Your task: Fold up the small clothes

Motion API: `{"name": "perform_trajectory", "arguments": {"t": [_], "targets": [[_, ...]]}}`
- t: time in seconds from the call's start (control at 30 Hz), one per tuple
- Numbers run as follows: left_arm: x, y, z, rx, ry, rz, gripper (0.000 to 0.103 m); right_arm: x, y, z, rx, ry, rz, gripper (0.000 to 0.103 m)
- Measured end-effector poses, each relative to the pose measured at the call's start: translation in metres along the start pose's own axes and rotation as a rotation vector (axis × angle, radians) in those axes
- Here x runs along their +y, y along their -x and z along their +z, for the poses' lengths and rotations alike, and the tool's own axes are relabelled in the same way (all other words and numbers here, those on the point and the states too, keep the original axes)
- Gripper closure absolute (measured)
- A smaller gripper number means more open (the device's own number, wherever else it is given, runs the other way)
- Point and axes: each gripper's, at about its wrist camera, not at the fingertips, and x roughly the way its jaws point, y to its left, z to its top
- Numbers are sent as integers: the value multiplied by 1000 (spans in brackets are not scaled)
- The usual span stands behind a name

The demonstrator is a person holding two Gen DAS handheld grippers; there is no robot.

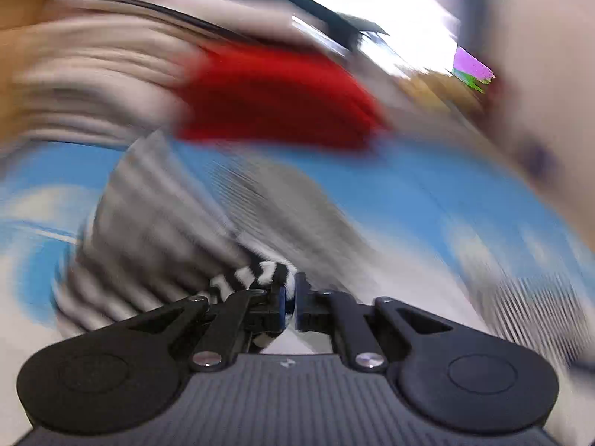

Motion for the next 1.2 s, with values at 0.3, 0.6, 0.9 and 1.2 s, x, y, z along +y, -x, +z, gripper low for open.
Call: {"name": "perform_trajectory", "arguments": {"t": [0.3, 0.6, 0.9, 1.2], "targets": [[7, 20, -88, 237, 32, 36, 4, -6, 4, 2, 71, -37, 81, 19], [101, 48, -74, 152, 231, 374, 1, 41, -2, -21, 69, 109, 161, 19], [157, 45, -59, 180, 395, 409, 1, 179, -77, -27, 278, 186, 266, 20], [213, 60, -64, 190, 729, 407, 1, 265, -185, -100, 258, 478, -78, 35]]}}
